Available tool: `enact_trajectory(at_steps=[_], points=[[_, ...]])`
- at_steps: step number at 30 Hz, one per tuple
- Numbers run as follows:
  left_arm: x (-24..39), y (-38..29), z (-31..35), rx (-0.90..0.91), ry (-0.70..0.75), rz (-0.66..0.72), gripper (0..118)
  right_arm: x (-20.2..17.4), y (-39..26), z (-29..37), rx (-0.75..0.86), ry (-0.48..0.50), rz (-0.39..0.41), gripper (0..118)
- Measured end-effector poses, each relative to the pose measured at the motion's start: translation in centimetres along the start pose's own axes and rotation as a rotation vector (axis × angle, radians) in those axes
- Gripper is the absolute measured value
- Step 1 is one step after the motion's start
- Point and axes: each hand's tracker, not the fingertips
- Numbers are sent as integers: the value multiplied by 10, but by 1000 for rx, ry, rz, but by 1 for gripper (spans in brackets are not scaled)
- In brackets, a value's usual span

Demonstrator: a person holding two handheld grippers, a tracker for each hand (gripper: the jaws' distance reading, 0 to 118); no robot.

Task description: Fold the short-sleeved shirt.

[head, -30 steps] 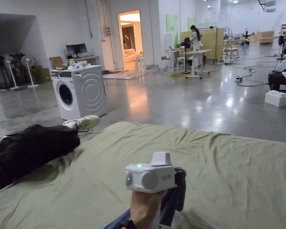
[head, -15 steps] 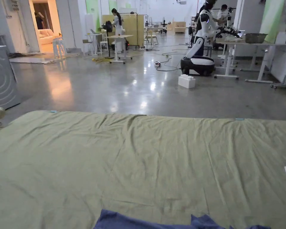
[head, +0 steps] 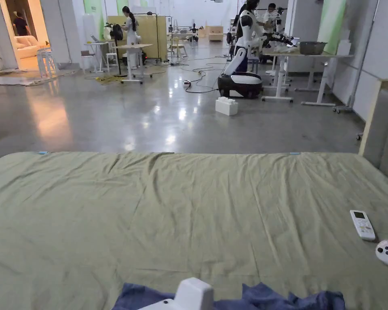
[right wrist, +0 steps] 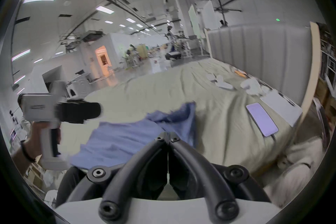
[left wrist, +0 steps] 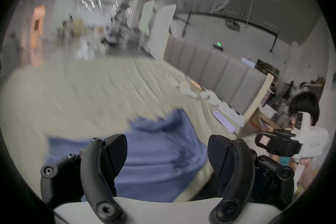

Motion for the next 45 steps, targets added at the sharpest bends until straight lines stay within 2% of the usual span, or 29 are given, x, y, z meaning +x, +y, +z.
enact_trajectory(at_steps=[2,4,6,7,10,12,14,18,24,28,30,37,45], points=[[-5,9,54,109,95,-109,93,-12,13,-8,41,49,22,1],[-8,7,98,185,292,-185,92,-23,25,-12,86,67,52,1],[-9,1,128,250,504,-147,91,-33,37,-11,112,76,80,1],[-9,-4,148,304,559,-113,88,-36,42,-11,127,80,90,1],[-11,-18,192,359,526,-78,57,-42,53,-5,143,85,80,1],[-3,-27,206,333,603,-101,34,-43,55,-1,159,99,16,1],[4,-35,213,290,642,-129,0,-41,53,2,166,126,-16,1],[16,-51,218,250,525,-111,0,-45,47,9,148,116,28,1],[26,-40,209,252,536,-74,0,-53,43,16,163,96,88,1],[31,-32,203,250,613,-179,0,-58,44,18,168,89,131,1],[33,-32,200,241,624,-208,0,-58,44,19,171,88,139,1],[27,-31,195,225,593,-168,0,-56,42,13,134,105,143,1],[-49,-32,134,78,538,77,0,-43,28,-7,42,87,150,1]])
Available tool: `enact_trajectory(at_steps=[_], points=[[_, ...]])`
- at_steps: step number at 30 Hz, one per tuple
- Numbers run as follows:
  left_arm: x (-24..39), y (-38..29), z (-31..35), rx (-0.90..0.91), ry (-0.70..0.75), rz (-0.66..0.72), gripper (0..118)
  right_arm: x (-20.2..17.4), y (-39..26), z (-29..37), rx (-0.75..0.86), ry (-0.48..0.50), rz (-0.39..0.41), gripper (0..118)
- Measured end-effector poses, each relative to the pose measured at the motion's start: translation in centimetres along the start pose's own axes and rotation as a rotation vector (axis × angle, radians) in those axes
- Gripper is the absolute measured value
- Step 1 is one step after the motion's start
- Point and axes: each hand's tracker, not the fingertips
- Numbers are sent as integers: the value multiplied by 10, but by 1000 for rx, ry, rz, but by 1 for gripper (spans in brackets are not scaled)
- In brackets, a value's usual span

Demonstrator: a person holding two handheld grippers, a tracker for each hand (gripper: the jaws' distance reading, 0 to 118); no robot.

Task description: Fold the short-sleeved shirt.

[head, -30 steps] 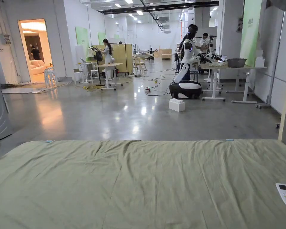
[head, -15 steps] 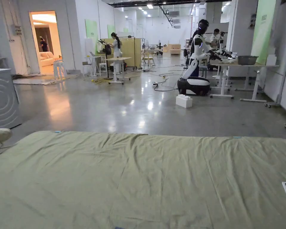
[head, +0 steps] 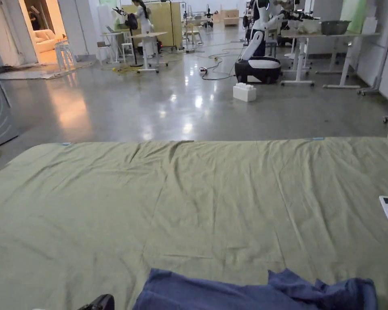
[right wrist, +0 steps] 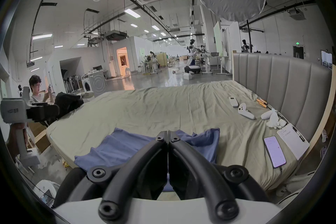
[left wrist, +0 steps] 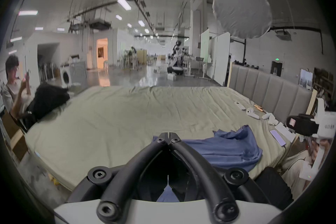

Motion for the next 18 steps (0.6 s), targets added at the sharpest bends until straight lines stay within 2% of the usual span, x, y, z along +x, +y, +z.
enact_trajectory(at_steps=[2,4,7,8,10,13,18], points=[[-10,-3,-37,-39,-43,19,0,4,-6,-7,-49,-28,4,1],[-23,-6,-87,-80,-75,94,11,9,-13,-12,-82,-41,3,1],[-40,-11,-169,-214,-109,200,63,21,-24,-15,-137,-54,-45,1],[-41,-15,-194,-265,-95,183,76,27,-30,-14,-154,-53,-72,1],[-42,-22,-243,-366,-85,135,77,37,-40,-13,-185,-76,-90,1],[-41,-33,-298,-488,-63,102,77,50,-49,-11,-232,-137,-34,1],[-38,-54,-357,-618,-30,44,76,74,-56,-15,-262,-195,-99,1]])
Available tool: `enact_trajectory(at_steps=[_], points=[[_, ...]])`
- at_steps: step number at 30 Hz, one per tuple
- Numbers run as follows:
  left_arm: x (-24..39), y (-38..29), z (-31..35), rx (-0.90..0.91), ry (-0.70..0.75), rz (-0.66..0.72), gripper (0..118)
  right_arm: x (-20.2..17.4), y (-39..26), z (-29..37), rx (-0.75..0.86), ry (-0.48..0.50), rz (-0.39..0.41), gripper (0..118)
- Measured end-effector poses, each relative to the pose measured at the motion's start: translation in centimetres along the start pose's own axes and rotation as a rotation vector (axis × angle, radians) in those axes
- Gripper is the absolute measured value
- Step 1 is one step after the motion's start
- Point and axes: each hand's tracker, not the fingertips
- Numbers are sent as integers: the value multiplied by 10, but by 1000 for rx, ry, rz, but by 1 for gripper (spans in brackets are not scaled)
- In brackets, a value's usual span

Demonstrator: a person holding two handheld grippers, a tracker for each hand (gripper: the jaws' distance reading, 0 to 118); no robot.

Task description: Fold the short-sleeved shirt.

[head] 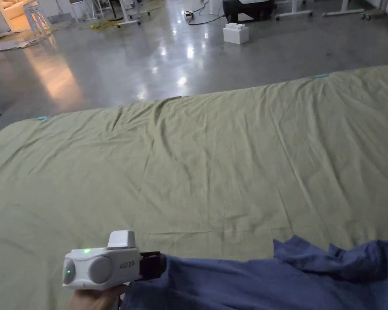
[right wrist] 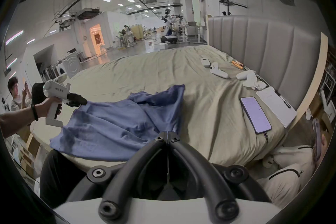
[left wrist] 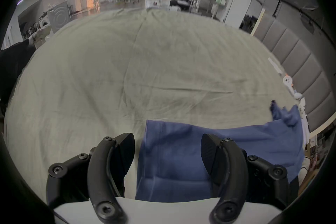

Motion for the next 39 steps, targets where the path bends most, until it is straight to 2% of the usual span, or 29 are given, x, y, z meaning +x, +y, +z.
enact_trajectory(at_steps=[1,4,7,8,9,13,14,15,17,18,20,23,25,26,27,28,30,32,36,39], points=[[1,1,-9,-23,14,-7,76,3,0,-3,-7,-3,-10,1],[13,0,-8,-41,47,-64,65,6,-3,-8,-24,-8,-3,1],[30,1,-1,-35,68,-188,17,4,-3,-15,-46,11,17,1],[34,1,-3,-44,72,-216,10,4,-2,-19,-55,23,17,1],[38,0,-9,-61,79,-177,9,4,1,-25,-69,43,16,1],[48,-1,-26,-102,121,-241,9,8,34,-62,-103,94,13,1],[49,2,-25,-105,119,-240,9,8,44,-74,-95,97,24,5],[52,4,-21,-124,118,-243,9,9,57,-91,-75,94,40,22],[53,11,-21,-160,109,-234,9,14,83,-131,-97,84,29,79],[53,14,-21,-177,105,-220,9,19,92,-157,-167,73,-3,84],[55,18,-20,-200,106,-204,9,29,103,-202,-223,54,-75,78],[58,20,-21,-223,115,-223,9,47,108,-258,-251,46,-229,78],[60,19,-22,-229,123,-231,9,52,105,-288,-300,-30,-305,77],[61,20,-22,-230,125,-232,9,55,102,-296,-298,-37,-327,75],[59,20,-23,-233,126,-232,9,56,98,-306,-310,-28,-336,75],[59,20,-23,-233,127,-232,9,55,94,-313,-339,-23,-335,66],[58,20,-21,-233,123,-230,9,50,85,-310,-360,-21,-311,20],[56,18,-23,-225,123,-229,9,48,83,-298,-313,-24,-294,14],[54,13,-17,-183,126,-232,9,51,94,-282,-282,3,-346,8],[34,6,20,3,52,-145,5,50,116,-252,-196,45,-318,7]])
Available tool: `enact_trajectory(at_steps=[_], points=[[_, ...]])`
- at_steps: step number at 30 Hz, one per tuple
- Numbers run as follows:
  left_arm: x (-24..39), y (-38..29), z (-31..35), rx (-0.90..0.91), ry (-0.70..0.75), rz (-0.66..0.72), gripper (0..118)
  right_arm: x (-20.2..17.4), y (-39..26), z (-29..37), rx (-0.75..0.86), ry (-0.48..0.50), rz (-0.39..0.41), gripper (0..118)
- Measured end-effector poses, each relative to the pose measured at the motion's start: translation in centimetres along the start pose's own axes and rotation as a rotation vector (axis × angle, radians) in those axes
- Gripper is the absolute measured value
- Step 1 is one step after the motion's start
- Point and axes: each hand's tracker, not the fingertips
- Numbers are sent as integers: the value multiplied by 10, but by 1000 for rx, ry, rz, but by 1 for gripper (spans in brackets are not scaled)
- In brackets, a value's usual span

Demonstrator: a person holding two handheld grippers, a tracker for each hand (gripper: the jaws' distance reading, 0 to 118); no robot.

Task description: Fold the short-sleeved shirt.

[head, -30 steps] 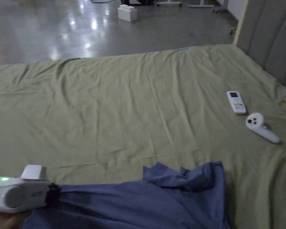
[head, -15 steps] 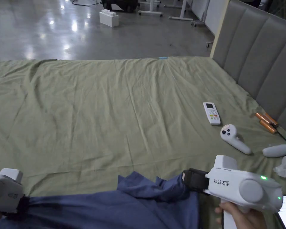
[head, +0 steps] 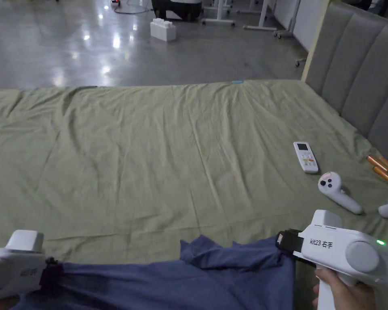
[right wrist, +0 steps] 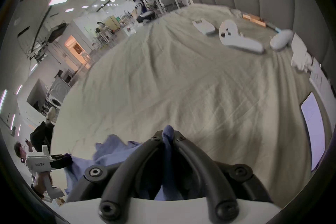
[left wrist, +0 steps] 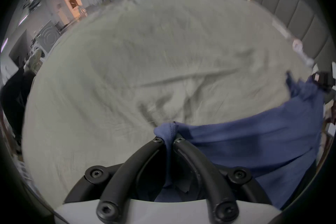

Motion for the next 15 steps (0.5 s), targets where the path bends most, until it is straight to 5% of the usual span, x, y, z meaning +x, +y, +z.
enact_trajectory(at_steps=[3,8,15], points=[[-24,-8,74,197,-102,156,4,-15,8,52,104,72,106,7],[-42,-19,228,532,-108,114,4,-48,17,137,295,136,245,6],[-72,-18,395,837,-77,130,4,-109,67,262,570,227,277,6]])
